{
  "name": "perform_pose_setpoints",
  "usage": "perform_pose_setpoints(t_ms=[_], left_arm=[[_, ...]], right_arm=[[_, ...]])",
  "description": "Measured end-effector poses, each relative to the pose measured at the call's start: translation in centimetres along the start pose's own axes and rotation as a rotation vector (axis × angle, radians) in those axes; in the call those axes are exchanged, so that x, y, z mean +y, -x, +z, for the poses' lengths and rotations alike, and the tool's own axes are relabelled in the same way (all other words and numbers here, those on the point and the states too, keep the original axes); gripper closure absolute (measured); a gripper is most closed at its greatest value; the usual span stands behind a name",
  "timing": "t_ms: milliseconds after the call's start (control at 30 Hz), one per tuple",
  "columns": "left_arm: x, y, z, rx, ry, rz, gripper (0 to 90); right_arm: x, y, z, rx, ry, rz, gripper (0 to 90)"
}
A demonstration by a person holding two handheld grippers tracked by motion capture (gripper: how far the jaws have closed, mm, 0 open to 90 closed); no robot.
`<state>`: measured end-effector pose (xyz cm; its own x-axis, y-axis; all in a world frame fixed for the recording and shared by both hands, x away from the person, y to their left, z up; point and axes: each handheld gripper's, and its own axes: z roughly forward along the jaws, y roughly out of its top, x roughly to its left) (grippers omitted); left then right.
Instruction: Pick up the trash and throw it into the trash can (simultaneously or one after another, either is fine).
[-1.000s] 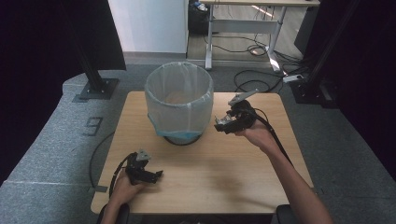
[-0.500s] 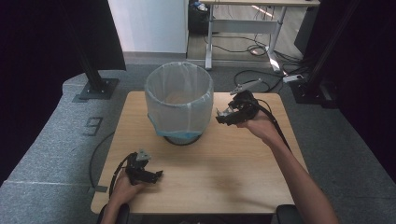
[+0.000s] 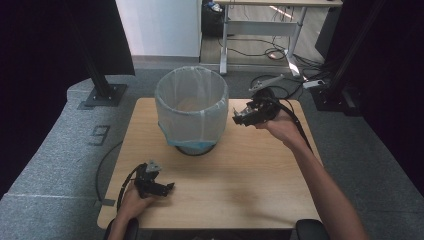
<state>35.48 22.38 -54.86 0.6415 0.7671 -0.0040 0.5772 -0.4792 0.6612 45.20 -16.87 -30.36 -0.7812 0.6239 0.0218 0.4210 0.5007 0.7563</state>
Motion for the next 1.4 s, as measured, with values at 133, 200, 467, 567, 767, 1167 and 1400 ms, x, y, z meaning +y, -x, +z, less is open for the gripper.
perform_pose_setpoints(t_ms=[133,200,467,567,767,1167,1400], left_arm=[[0.0,0.0,0.0,-0.001,0.000,-0.001,0.0],[0.0,0.0,0.0,-0.001,0.000,-0.001,0.0],[0.0,0.0,0.0,-0.001,0.000,-0.001,0.0],[0.0,0.0,0.0,-0.001,0.000,-0.001,0.0],[0.0,0.0,0.0,-0.001,0.000,-0.001,0.0],[0.0,0.0,0.0,-0.002,0.001,-0.001,0.0],[0.0,0.0,0.0,-0.001,0.001,-0.001,0.0]], right_arm=[[0.8,0.2,-0.4,-0.002,0.006,0.003,17.0],[1.2,0.3,-0.5,-0.007,0.007,0.002,17.1],[2.8,0.6,-1.1,-0.006,0.022,0.011,17.1],[3.5,0.6,-1.2,-0.017,0.020,0.007,17.1],[4.6,0.7,-1.3,-0.028,0.015,-0.003,17.1],[7.0,0.5,-0.8,-0.040,0.011,-0.021,17.0],[8.5,0.2,-0.2,-0.045,0.007,-0.036,17.1]])
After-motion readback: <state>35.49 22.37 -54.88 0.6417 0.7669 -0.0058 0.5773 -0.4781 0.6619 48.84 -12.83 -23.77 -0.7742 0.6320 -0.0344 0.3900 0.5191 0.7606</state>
